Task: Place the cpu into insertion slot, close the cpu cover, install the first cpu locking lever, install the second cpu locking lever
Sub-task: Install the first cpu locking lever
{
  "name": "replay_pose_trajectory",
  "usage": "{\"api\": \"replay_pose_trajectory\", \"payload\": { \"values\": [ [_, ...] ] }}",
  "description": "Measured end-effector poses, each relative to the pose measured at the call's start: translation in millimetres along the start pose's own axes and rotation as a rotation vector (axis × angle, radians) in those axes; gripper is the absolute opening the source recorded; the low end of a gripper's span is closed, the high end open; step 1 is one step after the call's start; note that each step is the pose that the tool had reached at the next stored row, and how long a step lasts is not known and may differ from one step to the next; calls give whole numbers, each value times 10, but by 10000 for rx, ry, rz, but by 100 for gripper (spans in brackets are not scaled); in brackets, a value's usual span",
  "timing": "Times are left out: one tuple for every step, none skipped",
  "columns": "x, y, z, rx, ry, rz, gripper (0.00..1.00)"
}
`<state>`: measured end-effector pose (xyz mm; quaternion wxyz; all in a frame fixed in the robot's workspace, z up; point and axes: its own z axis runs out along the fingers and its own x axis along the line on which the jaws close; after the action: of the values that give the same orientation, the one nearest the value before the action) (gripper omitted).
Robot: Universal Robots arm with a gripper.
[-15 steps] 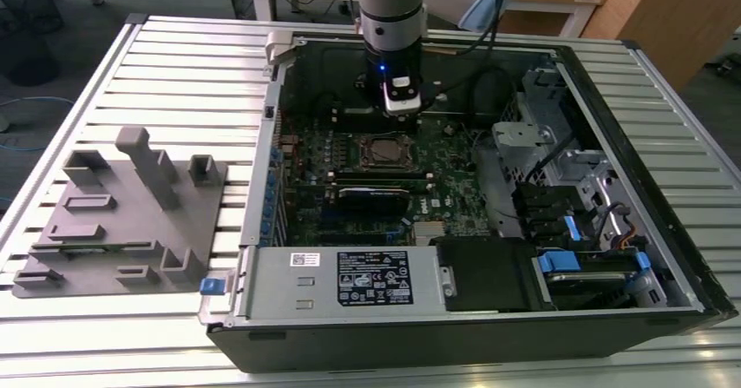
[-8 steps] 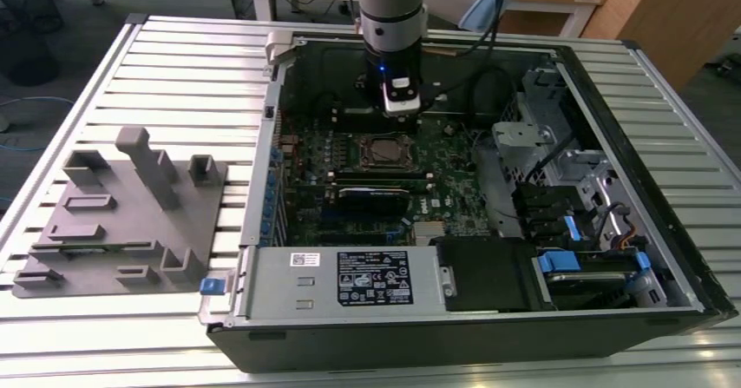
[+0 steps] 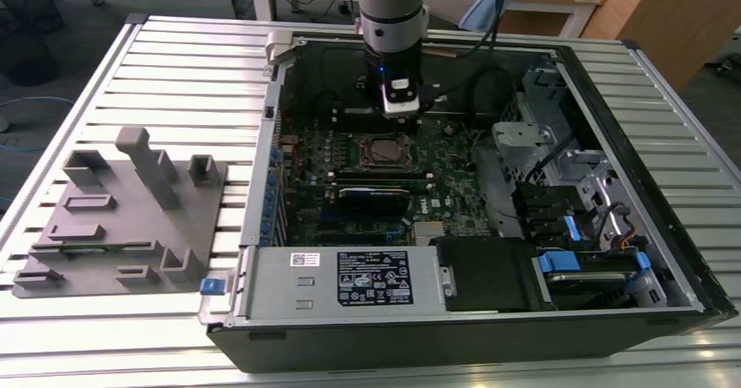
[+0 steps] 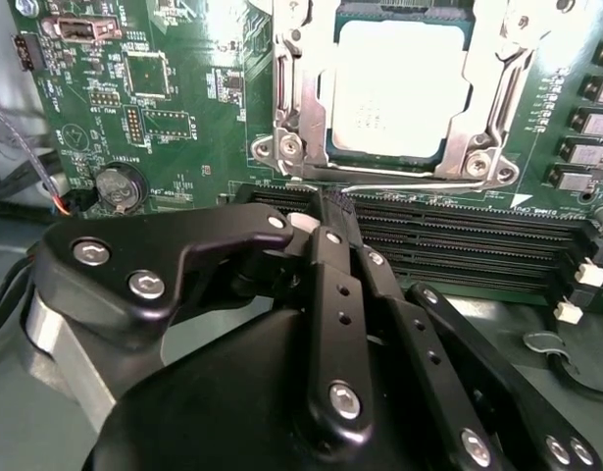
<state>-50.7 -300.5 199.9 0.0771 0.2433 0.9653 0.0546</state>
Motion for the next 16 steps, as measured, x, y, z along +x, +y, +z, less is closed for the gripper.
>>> {"api": "replay_pose_trajectory", "payload": {
  "values": [
    [-1, -3, 0, 4, -3, 22, 11],
    [-2, -4, 0, 4, -7, 44, 11],
    [-3, -5, 0, 8, -9, 66, 11],
    [-3, -6, 0, 12, -12, 86, 11],
    [-3, -6, 0, 15, -15, 105, 11],
    [-3, -6, 1, 16, -18, 122, 11],
    [-3, -6, 2, 19, -20, 139, 11],
    [-3, -7, 4, 19, -23, 158, 11],
    [-3, -7, 7, 19, -26, 176, 11],
    [-2, -7, 10, 22, -30, 196, 11],
    [-2, -8, 13, 24, -33, 214, 11],
    [-1, -8, 16, 28, -37, 232, 11],
    [-1, -9, 19, 31, -41, 251, 11],
    [-1, -9, 21, 36, -45, 268, 11],
    [0, -10, 23, 43, -50, 283, 11],
    [0, -10, 25, 51, -56, 300, 11]
  ]
}}
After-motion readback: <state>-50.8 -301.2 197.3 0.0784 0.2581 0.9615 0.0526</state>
